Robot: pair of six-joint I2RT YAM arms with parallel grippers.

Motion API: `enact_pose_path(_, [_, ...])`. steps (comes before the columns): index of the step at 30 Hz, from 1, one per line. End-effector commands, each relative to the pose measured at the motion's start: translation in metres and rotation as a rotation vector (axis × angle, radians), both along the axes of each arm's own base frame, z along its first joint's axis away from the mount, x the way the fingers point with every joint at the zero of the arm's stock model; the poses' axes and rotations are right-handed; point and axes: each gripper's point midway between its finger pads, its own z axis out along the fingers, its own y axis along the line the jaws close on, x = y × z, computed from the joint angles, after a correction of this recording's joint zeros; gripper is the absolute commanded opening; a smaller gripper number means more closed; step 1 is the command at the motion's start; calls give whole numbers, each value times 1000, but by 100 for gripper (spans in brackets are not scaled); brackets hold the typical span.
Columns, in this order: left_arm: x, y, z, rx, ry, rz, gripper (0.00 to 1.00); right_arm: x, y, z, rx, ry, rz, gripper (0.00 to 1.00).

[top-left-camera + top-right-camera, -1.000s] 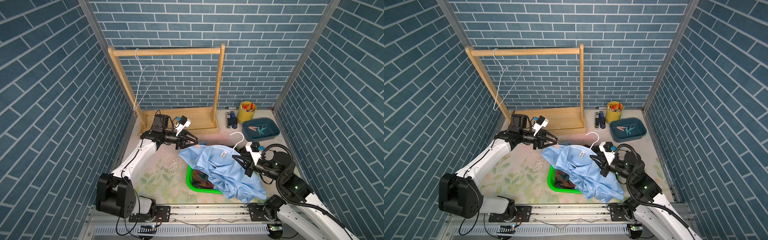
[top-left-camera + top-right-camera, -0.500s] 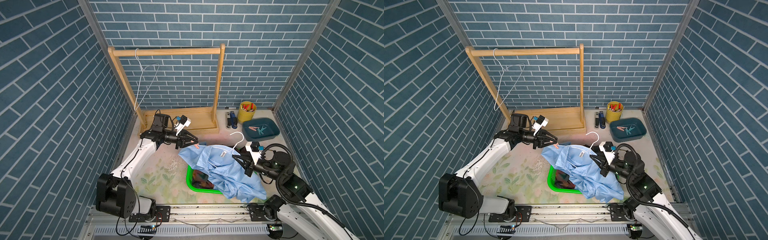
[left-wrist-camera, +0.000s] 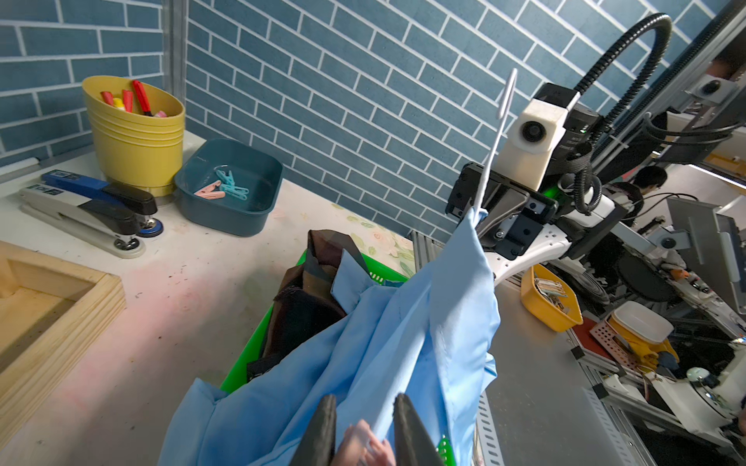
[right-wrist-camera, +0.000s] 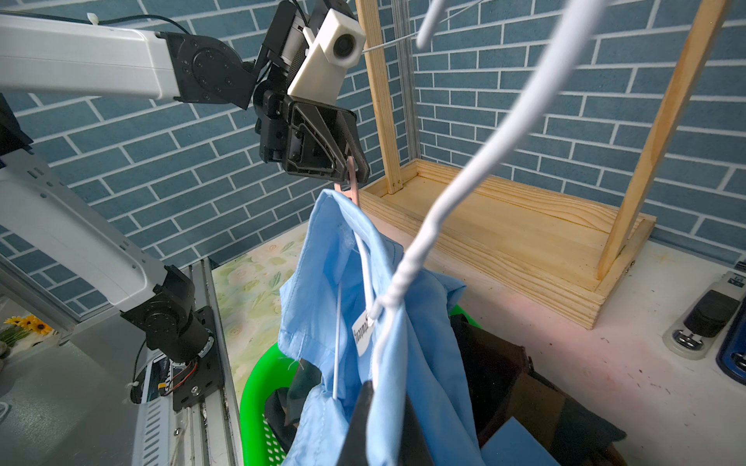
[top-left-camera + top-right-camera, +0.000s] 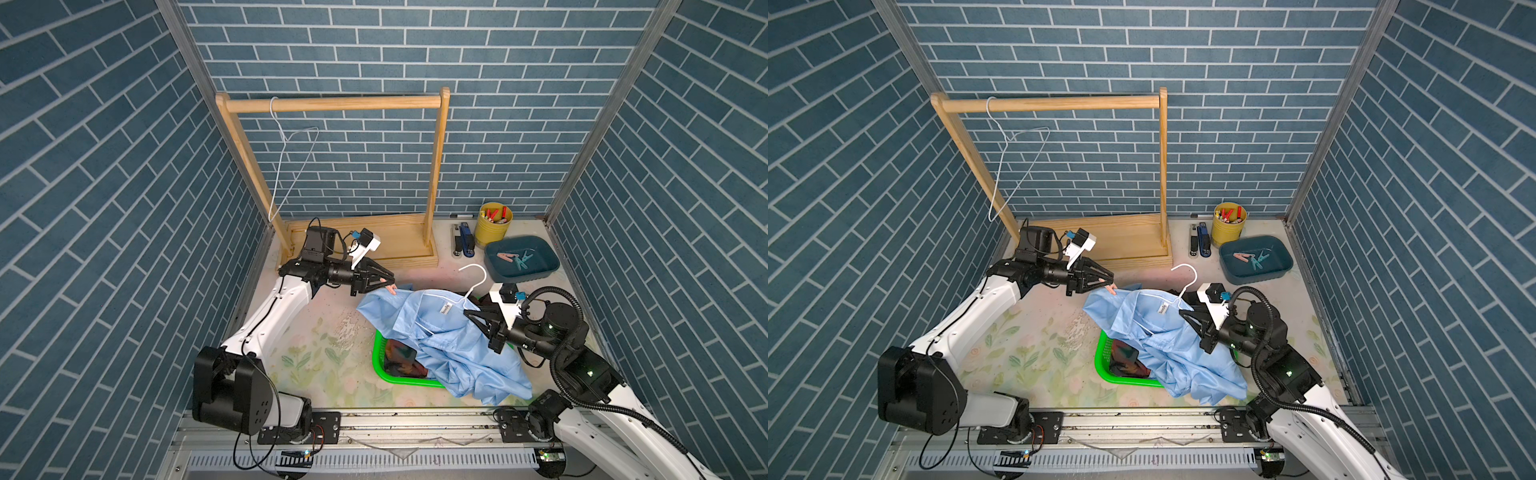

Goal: Remove the clothespins securing long-sleeve shirts to the hanger
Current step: Remove the clamp from the hanger, then place the hanger in the bin.

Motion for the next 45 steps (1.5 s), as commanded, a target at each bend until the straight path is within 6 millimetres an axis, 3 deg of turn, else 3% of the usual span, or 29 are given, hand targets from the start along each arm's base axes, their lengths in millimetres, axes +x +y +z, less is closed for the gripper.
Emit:
enact_pose_path(1, [12, 12, 20, -6, -53, 67, 0, -1, 1, 6, 28, -19, 5, 0])
enact_pose_path(7, [21, 23, 42, -7, -109, 153, 0, 11, 0, -3, 5, 7, -46, 0])
enact_pose_path(14, [12, 22, 63, -2, -167, 225, 0, 41, -13, -29, 11, 104, -236, 0])
enact_pose_path(21, [-5, -2, 60, 28, -183, 188, 0, 51, -15, -55, 32, 193, -298, 0])
enact_pose_path(25, [-12, -19, 57, 39, -193, 154, 0, 58, -30, -73, 22, 258, -412, 0])
enact_pose_path(29, [-12, -28, 54, 40, -195, 137, 0, 62, -48, -82, 31, 281, -519, 33])
enact_pose_path(31, [-11, -31, 52, 39, -187, 129, 0, 60, -54, -79, 56, 277, -543, 54])
enact_pose_path(35, [-12, -35, 48, 37, -176, 117, 0, 57, -68, -71, 94, 251, -595, 74])
enact_pose_path(40, [-19, -47, 48, 24, -166, 72, 0, 53, -79, -50, 103, 201, -623, 87])
enact_pose_path(45, [-21, -66, 42, 24, -160, 39, 0, 51, -56, -24, 28, 146, -492, 88])
